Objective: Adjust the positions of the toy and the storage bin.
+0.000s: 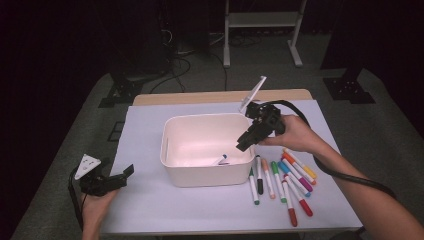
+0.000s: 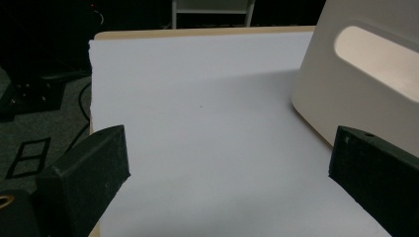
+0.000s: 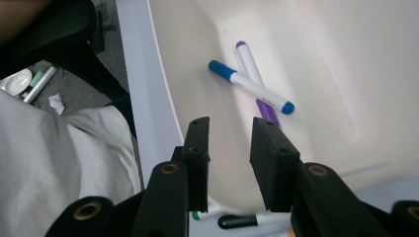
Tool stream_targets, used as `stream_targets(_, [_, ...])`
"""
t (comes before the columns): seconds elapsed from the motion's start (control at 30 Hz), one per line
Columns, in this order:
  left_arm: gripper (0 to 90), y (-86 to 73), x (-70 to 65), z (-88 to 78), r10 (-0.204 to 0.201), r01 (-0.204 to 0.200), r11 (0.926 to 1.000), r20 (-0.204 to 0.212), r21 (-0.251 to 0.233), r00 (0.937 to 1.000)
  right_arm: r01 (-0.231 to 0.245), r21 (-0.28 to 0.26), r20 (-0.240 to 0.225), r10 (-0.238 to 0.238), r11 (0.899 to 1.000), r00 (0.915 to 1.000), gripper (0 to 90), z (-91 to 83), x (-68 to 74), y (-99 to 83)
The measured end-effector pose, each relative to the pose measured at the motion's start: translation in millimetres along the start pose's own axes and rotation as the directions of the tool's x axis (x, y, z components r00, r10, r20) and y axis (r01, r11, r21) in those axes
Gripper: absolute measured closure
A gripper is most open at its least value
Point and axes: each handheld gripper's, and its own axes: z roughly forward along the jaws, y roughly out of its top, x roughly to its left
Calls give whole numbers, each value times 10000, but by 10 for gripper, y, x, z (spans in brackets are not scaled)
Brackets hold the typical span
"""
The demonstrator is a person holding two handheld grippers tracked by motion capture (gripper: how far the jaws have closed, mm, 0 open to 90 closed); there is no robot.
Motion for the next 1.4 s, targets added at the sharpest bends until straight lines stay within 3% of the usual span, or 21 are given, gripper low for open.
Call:
stream_targets(0.17, [7, 1, -9, 6, 21, -21, 10000, 23, 82, 10000, -411, -533, 268, 426, 9977, 9987, 678, -246, -20, -256])
stream_targets(0.43, [7, 4, -23, 14, 96, -96, 9999, 39, 126, 9999, -935, -939, 558, 990, 9912, 9935, 669, -431, -59, -551])
stream_targets(0.5, [7, 3, -22, 15, 101, -101, 9999, 38, 120, 9999, -1297, -1117, 686, 1379, 9852, 9881, 663, -490, -101, -731])
stream_targets(0.63, [7, 3, -27, 19, 90, -90, 9999, 37, 113, 10000, -1611, -1366, 786, 1728, 9774, 9818, 663, -516, -155, -909])
stream_targets(0.7, [7, 3, -32, 25, 96, -96, 9999, 51, 107, 9999, -1847, -1487, 916, 1995, 9715, 9756, 646, -498, -216, -1083])
stream_targets(1.03, [7, 1, -25, 19, 130, -130, 9998, 16, 150, 9999, -2626, -1595, 984, 2800, 9516, 9550, 640, -290, -361, -1528])
stream_targets(1.1, [7, 1, -27, 19, 130, -130, 9998, 16, 157, 9999, -2976, -1591, 936, 3145, 9413, 9446, 638, -198, -405, -1692])
stream_targets(1.2, [7, 1, -30, 21, 158, -158, 9997, 14, 187, 9999, -3146, -1597, 972, 3321, 9357, 9382, 637, -147, -439, -1799])
stream_targets(1.3, [7, 3, -34, 23, 169, -169, 9997, 22, 172, 9999, -3589, -1676, 962, 3775, 9182, 9210, 635, -66, -500, -2004])
stream_targets(1.33, [7, 3, -34, 24, 160, -160, 9997, 24, 160, 9999, -3589, -1676, 962, 3775, 9182, 9210, 635, -66, -500, -2004])
stream_targets(1.4, [7, 4, -34, 23, 163, -163, 9997, 16, 174, 9999, -3767, -1713, 982, 3962, 9104, 9129, 635, -35, -521, -2092])
